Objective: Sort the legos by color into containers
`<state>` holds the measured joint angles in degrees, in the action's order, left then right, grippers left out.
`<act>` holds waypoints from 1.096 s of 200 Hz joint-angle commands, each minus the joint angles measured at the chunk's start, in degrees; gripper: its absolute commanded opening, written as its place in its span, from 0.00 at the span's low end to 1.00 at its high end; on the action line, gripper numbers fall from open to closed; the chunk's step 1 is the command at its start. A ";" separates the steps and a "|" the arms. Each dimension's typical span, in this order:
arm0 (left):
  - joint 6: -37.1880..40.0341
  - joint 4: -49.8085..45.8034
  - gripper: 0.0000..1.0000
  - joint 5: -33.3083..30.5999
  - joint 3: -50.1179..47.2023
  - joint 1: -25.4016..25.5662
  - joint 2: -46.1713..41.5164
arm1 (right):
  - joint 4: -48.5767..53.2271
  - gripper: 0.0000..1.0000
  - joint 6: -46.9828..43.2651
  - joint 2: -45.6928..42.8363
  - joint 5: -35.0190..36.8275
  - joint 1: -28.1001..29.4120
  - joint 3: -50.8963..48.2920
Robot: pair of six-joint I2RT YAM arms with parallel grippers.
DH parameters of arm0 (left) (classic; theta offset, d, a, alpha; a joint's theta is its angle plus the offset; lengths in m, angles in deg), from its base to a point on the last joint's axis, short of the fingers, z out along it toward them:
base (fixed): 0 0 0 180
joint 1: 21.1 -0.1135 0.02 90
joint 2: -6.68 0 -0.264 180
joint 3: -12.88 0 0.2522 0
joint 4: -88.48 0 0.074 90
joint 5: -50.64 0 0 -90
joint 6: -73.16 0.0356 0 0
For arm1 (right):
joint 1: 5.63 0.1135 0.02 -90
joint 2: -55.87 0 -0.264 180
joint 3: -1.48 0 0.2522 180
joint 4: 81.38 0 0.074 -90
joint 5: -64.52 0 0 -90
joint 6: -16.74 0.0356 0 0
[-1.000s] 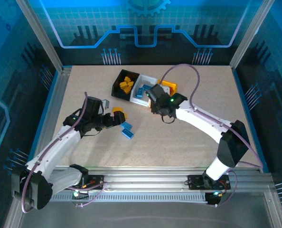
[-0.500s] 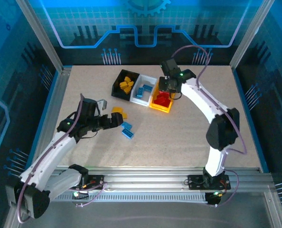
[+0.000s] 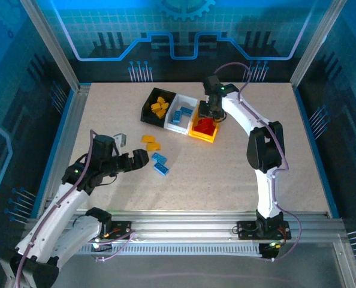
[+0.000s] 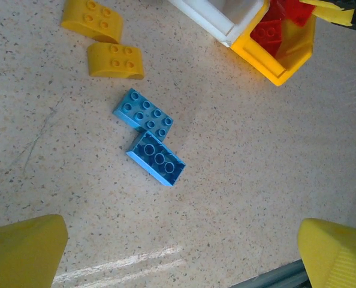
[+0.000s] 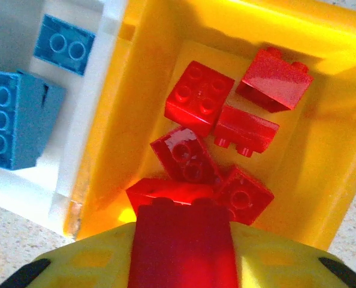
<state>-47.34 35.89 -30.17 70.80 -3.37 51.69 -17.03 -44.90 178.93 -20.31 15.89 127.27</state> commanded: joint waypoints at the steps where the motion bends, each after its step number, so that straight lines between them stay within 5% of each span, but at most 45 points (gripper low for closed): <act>1: -1.56 -1.24 0.99 -1.50 -1.04 -0.39 -1.06 | 1.27 0.52 -0.56 1.26 -1.24 -1.07 2.53; 42: -2.86 -0.05 0.99 -2.44 -2.16 -0.34 -1.27 | 0.26 0.59 -2.38 -1.08 -2.93 -1.22 4.04; 108: -11.11 1.13 0.99 -13.07 -3.08 -0.47 -0.90 | -5.31 0.59 -13.34 -8.32 -25.25 7.66 -4.68; 161: -14.38 1.15 0.99 -17.49 -2.34 -1.92 -1.40 | -4.08 0.60 -27.30 -10.03 -16.33 26.02 -17.93; 219: -14.77 1.25 0.99 -18.23 -3.39 -2.18 -3.11 | -4.27 0.63 -26.08 -6.47 -7.80 32.80 -20.01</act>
<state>-61.14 36.87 -46.91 68.05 -5.05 49.09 -21.58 -70.32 171.02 -32.95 48.35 107.47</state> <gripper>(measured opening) 0.989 0.620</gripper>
